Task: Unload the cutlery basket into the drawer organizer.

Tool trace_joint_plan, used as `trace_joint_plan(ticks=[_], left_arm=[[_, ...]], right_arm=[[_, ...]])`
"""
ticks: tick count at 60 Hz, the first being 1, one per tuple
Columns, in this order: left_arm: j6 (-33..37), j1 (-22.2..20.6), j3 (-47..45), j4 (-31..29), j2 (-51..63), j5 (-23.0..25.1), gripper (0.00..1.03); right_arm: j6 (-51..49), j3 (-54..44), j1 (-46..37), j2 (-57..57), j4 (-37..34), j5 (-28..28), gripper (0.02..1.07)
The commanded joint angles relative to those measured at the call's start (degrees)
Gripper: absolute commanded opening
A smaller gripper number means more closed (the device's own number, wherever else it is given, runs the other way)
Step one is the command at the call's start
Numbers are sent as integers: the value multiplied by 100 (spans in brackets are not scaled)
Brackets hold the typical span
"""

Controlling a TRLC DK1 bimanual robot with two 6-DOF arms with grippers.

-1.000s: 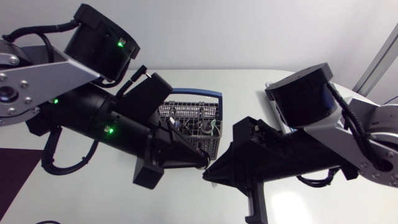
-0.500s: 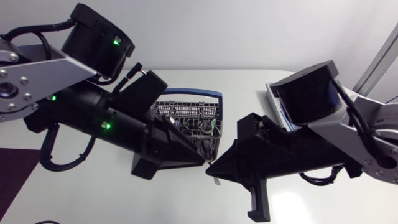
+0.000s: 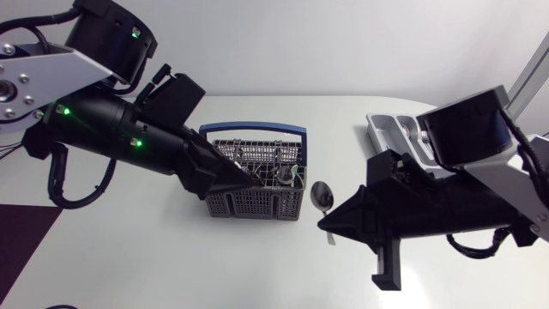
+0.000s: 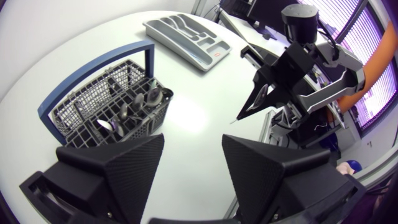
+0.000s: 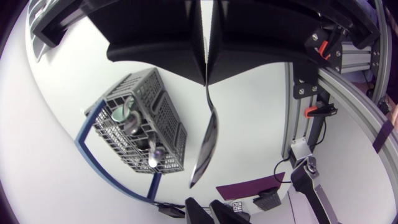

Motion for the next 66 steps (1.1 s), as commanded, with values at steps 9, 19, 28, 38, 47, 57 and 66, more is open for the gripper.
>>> trace_joint_plan(ticks=[9, 19, 28, 38, 47, 57, 66], left_arm=[[-86, 108, 158, 37, 241, -489, 70], [-113, 108, 132, 142, 329, -867, 70], [-183, 99, 114, 257, 408, -1148, 70], [-183, 99, 79, 336, 479, -1342, 70], [-183, 91, 35, 388, 487, -1473, 70], [-209, 55, 35, 424, 523, -1588, 70], [-236, 47, 26, 432, 549, -1632, 70]], right_arm=[[-1313, -201, -1323, -195, -570, -123, 8], [-2350, -175, -2343, -107, -957, -202, 8], [-3124, -140, -3125, 359, -1001, -202, 8], [-3976, 36, -3890, 983, -1027, -184, 8], [-5004, 642, -4751, 1712, -1361, -193, 8], [-5945, 1301, -5472, 2424, -1458, 53, 8], [-6419, 1943, -5903, 3224, -1467, 264, 8]])
